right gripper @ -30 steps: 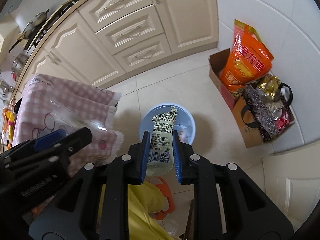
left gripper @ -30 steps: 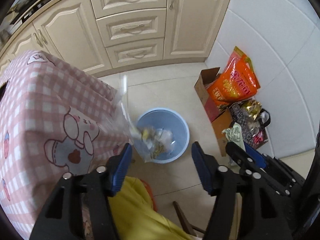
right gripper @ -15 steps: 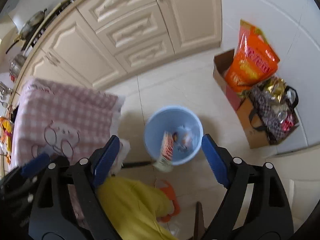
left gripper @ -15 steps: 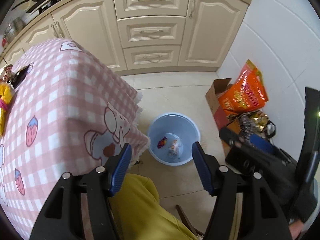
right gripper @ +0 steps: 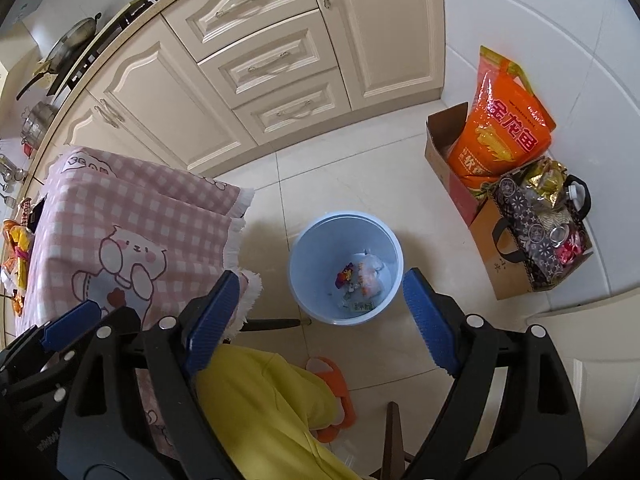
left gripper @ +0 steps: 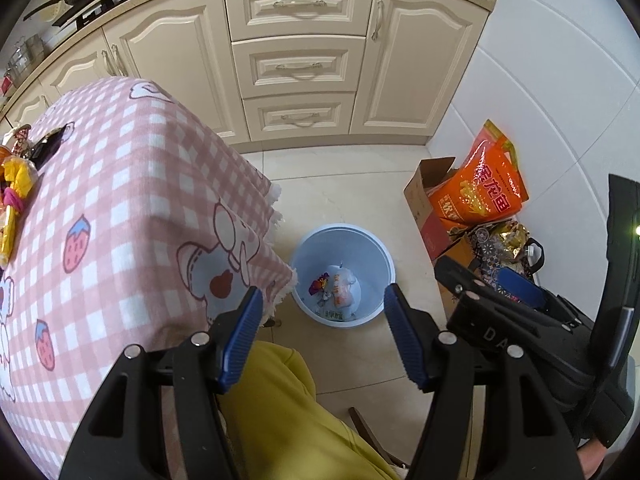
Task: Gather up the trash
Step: 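Move both tools back over the table toward the pumpkin and can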
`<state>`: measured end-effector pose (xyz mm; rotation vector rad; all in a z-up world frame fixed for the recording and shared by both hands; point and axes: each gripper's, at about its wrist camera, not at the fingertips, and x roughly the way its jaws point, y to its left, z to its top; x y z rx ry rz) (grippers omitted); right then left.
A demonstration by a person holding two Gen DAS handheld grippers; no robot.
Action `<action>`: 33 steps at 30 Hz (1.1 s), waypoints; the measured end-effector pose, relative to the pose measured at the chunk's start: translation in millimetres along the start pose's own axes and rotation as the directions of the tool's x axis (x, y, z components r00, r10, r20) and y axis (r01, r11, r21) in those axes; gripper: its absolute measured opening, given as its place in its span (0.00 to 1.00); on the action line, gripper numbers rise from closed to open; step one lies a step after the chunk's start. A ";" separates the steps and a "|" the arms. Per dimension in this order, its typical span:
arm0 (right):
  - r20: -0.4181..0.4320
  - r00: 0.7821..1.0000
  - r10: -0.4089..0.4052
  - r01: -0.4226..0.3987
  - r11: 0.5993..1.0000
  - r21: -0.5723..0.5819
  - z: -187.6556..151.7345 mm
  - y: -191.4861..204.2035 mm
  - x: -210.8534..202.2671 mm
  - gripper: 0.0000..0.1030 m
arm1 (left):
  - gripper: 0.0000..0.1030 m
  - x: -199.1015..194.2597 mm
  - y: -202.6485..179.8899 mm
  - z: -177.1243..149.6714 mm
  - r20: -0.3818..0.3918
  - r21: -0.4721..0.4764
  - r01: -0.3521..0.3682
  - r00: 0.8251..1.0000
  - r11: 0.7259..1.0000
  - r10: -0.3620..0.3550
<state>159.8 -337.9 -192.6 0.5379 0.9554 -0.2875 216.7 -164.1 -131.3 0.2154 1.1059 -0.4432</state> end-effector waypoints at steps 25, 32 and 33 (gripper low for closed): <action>0.133 0.988 0.075 -0.047 0.978 -0.201 -4.3 90.1 -73.3 0.81 | 0.63 -86.7 76.7 -15.8 0.176 -0.165 -0.010 0.984 0.986 0.040; 0.116 0.987 0.112 -0.073 0.951 -0.300 -12.2 140.4 -72.7 0.81 | 0.63 -103.9 129.1 -29.0 0.194 -0.265 -0.039 0.977 0.963 0.093; 0.106 0.987 0.119 -0.079 0.945 -0.319 -14.2 150.3 -71.0 0.81 | 0.64 -106.1 137.3 -31.4 0.195 -0.282 -0.043 0.976 0.958 0.101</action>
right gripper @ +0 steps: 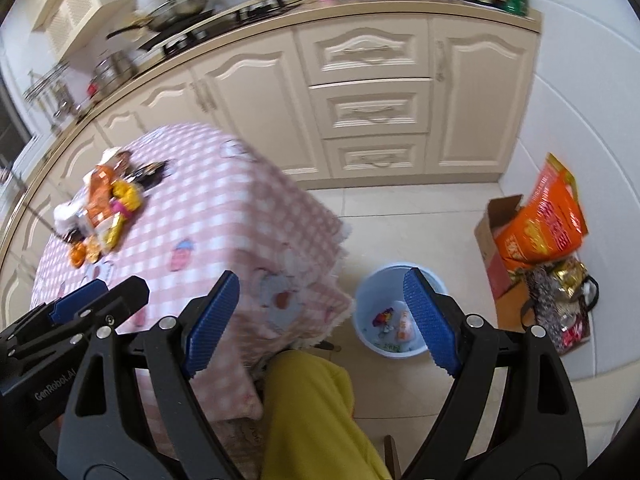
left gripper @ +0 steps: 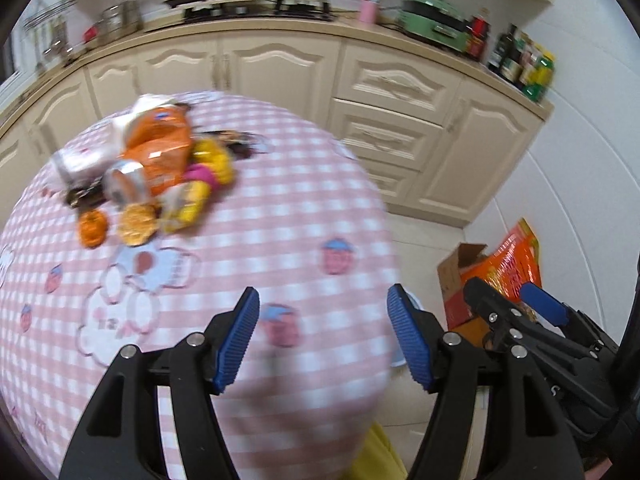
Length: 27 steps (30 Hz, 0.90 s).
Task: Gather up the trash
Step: 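Move both tools back over the table toward the pumpkin and can, then grasp the orange pumpkin with the left gripper while the right gripper grasps the yellow bag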
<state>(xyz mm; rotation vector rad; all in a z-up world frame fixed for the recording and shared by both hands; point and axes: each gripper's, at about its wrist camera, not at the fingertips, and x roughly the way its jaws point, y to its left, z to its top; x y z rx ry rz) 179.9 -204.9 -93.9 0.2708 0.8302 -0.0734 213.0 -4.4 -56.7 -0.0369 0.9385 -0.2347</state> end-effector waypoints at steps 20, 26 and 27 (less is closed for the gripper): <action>-0.129 0.976 0.173 -0.196 0.961 -0.197 29.3 142.3 45.9 0.81 | 0.75 -21.7 155.5 3.4 0.010 -0.243 -0.162 0.986 0.956 0.169; -0.151 0.980 0.126 -0.162 0.953 -0.256 55.5 172.5 76.4 0.81 | 0.75 -0.8 185.5 30.8 -0.043 -0.216 -0.108 0.994 0.970 0.101; -0.160 0.980 0.120 -0.159 0.952 -0.260 57.8 174.8 81.2 0.81 | 0.75 2.5 190.0 34.6 -0.051 -0.220 -0.105 0.994 0.970 0.096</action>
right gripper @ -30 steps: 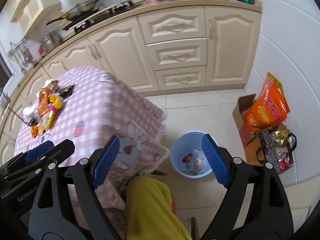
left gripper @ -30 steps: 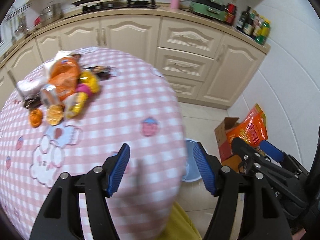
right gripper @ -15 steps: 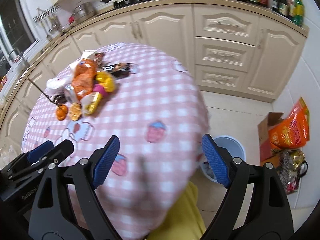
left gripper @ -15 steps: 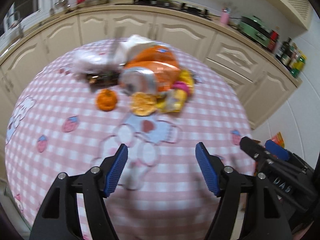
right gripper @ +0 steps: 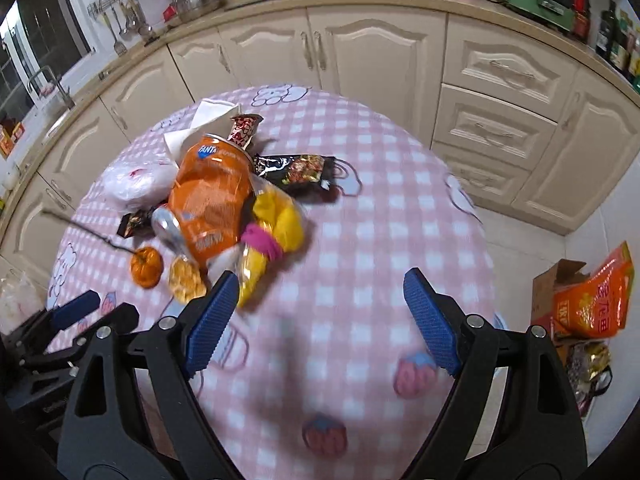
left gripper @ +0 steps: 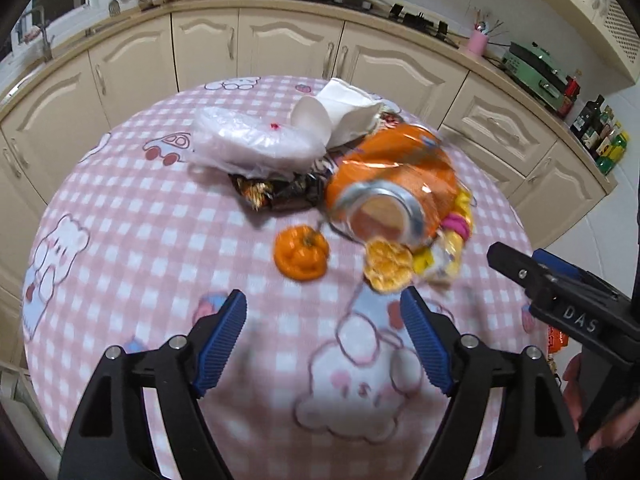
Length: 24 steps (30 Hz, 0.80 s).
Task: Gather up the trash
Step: 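Grasp the orange pumpkin with the left gripper while the right gripper grasps the yellow bag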
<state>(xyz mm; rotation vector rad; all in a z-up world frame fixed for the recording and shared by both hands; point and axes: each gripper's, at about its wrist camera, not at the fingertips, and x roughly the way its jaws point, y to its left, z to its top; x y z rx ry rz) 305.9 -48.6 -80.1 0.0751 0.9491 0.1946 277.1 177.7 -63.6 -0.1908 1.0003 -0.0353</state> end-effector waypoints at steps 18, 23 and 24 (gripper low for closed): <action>-0.081 0.988 0.128 -0.131 0.991 -0.027 28.2 18.1 52.9 0.46 | 0.33 49.6 10.4 34.3 -0.035 0.040 -0.087 0.996 0.995 0.088; -0.090 0.985 0.149 -0.150 0.989 -0.009 25.3 15.9 48.6 0.44 | 0.29 44.1 21.1 32.2 -0.047 0.007 -0.056 0.997 0.998 0.056; -0.091 0.982 0.163 -0.163 0.987 0.008 23.3 11.8 45.9 0.43 | 0.29 42.8 21.9 31.1 -0.050 0.004 -0.054 0.997 0.999 0.054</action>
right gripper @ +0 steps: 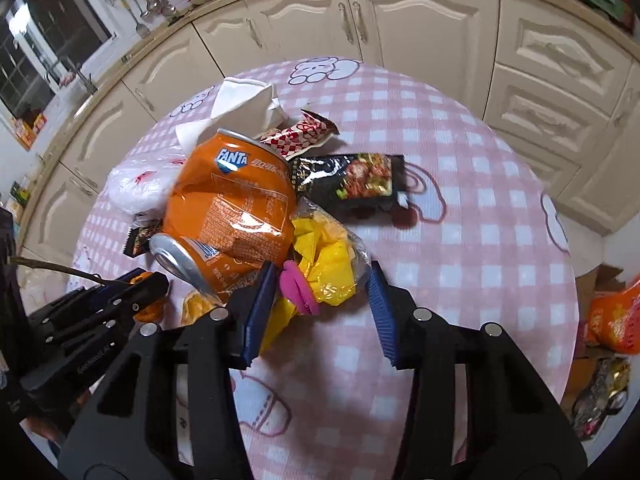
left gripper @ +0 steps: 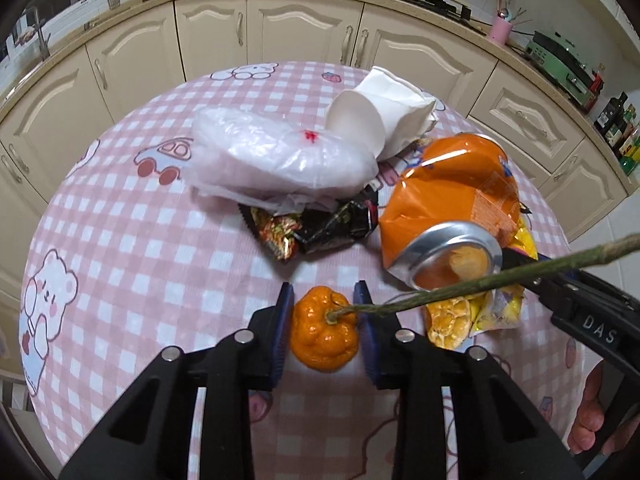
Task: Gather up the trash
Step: 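Grasp the orange pumpkin with the left gripper while the right gripper grasps the yellow bag, then lift the pumpkin with the left gripper while the right gripper lifts the yellow bag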
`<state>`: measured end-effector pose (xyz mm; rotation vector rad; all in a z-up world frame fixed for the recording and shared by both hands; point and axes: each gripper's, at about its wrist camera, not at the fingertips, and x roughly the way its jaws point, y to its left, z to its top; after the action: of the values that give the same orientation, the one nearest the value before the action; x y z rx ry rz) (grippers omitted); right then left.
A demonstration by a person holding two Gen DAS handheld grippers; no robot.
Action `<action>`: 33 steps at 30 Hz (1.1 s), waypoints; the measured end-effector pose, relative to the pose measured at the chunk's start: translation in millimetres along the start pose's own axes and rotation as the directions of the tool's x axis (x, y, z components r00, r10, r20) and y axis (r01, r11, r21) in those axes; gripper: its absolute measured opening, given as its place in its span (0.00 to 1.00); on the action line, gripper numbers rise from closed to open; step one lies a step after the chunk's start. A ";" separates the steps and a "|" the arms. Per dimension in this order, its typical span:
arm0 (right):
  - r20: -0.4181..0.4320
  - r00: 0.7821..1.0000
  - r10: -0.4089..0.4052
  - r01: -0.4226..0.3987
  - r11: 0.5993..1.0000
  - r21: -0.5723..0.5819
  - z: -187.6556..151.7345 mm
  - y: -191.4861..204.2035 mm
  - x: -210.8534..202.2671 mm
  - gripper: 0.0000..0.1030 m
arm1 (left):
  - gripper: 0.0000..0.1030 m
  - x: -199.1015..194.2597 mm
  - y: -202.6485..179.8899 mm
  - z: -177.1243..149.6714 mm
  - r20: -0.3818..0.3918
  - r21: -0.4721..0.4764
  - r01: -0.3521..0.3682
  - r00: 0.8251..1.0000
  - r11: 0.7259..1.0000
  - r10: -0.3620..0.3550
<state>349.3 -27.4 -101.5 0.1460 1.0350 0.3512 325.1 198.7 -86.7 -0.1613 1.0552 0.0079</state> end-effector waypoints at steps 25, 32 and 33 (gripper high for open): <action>0.087 0.996 -0.007 0.014 0.997 -0.078 -57.6 -21.6 -74.2 0.44 | 0.29 -68.5 -57.9 -40.1 0.103 0.055 0.045 0.993 0.997 -0.051; 0.079 0.995 -0.060 0.070 0.990 -0.121 -78.6 -32.2 -54.5 0.62 | 0.29 -70.0 -68.7 -51.3 0.088 0.068 0.069 0.993 0.995 -0.074; 0.082 0.996 -0.044 0.054 0.990 -0.126 -79.1 -34.9 -51.3 0.61 | 0.29 -69.6 -69.8 -52.4 0.084 0.067 0.073 0.993 0.995 -0.078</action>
<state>265.1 -81.8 -109.7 0.0184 0.9332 0.3635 251.2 127.5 -42.8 -0.1416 0.9612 -0.0866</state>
